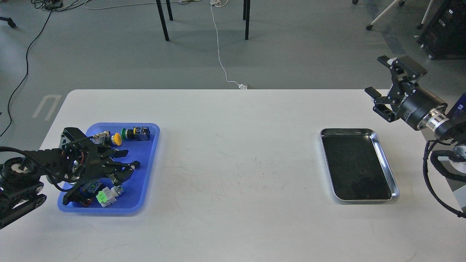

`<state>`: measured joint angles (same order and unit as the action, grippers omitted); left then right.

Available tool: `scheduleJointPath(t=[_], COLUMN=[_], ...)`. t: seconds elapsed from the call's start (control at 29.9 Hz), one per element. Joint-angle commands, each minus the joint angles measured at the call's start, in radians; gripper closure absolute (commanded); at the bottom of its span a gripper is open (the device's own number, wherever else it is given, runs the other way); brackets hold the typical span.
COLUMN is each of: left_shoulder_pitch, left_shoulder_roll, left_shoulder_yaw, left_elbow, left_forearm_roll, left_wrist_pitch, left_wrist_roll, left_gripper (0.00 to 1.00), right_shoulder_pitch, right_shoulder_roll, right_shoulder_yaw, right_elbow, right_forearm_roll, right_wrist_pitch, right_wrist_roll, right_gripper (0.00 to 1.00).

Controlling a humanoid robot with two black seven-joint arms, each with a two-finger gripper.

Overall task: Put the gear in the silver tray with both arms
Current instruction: 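Grasp the second black gear with the left hand, then carry the gear out and set it on the table center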

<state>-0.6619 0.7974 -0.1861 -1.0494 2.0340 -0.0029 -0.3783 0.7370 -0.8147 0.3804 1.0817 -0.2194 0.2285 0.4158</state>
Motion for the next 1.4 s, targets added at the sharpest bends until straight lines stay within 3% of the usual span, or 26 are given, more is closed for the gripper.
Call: scheduleJointPath(t=[0.0,0.23,0.57,0.97,1.2,1.37], left_shoulder_pitch=[0.008,0.007,0.01,0.013,0.001,-0.001], left_shoulder_roll=[-0.006,-0.023,-0.033,-0.032,-0.032,-0.02], left_shoulder_yaw=[0.002,0.0,0.004,0.016,0.013,0.002], left_elbow=[0.002,0.02,0.029,0.035,0.035,0.031], left_forearm_roll=[0.002,0.0,0.0,-0.009,-0.017,-0.026], left_wrist_pitch=[0.0,0.0,-0.006,-0.006,-0.005,0.0], left_wrist_roll=[0.001,0.003,0.004,0.009,0.003,-0.004], left_gripper=[0.45,0.47,0.71,0.71,0.83,0.86], right_shoulder_pitch=[0.001,0.001,0.001,0.001,0.001,0.001], right_shoulder_roll=[-0.001,0.0,-0.003,0.0,0.0,-0.001], right_shoulder_yaw=[0.0,0.0,0.0,0.002,0.009,0.026], right_elbow=[0.0,0.0,0.0,-0.002,-0.002,-0.002], right_forearm_roll=[-0.001,-0.001,-0.001,-0.001,0.0,0.0], right_wrist_pitch=[0.0,-0.001,-0.001,-0.003,-0.005,-0.005], right_wrist_roll=[0.0,0.0,0.0,0.0,0.001,0.001], right_gripper=[0.03,0.03,0.03,0.03,0.03,0.03])
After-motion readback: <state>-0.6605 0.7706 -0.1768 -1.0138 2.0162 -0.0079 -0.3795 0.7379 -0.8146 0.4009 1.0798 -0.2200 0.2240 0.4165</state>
